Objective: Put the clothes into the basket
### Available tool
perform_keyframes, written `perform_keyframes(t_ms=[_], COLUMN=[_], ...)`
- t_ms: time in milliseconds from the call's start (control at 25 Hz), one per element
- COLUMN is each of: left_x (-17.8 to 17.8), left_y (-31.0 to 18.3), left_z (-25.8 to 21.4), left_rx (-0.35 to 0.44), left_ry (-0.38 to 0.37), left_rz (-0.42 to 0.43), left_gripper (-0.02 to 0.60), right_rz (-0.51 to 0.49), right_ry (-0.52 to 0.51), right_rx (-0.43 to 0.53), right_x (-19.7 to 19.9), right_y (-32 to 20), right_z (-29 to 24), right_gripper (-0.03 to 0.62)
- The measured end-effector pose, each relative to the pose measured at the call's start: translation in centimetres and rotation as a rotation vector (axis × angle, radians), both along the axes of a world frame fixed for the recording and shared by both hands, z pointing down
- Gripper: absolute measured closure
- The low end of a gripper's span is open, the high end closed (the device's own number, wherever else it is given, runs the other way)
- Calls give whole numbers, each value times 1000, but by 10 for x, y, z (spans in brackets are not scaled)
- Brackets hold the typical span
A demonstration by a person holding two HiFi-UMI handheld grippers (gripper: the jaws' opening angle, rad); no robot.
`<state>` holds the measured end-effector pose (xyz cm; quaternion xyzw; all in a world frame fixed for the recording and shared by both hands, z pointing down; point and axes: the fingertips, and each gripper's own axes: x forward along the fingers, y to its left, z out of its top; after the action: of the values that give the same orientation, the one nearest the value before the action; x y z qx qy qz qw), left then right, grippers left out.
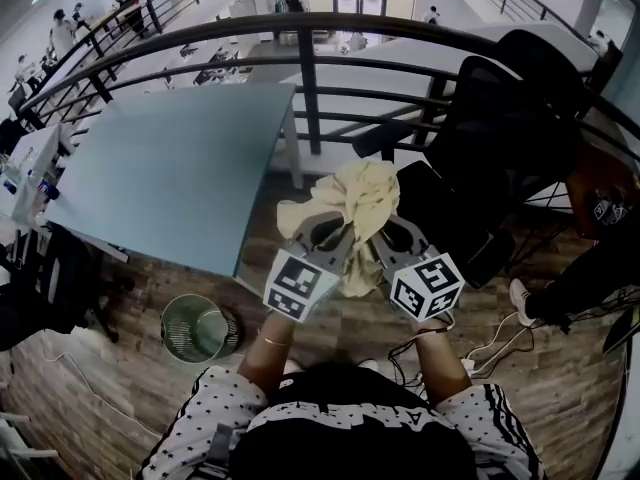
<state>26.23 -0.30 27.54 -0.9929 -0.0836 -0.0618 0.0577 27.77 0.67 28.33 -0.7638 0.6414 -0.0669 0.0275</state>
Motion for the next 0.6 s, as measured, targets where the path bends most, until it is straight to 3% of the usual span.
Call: perform_keyframes(t_ms=[600], left_x=[-63], left_y=[-63], left_z=[-3], left_rx=[-18], left_ry=[11], left_rz=[-176], left_gripper=[558], right_rz=[-166], right_ry=[-1], right_rx=[-4], right_x=[-62], right_y=[-65], right_z=[-4], right_gripper=[549])
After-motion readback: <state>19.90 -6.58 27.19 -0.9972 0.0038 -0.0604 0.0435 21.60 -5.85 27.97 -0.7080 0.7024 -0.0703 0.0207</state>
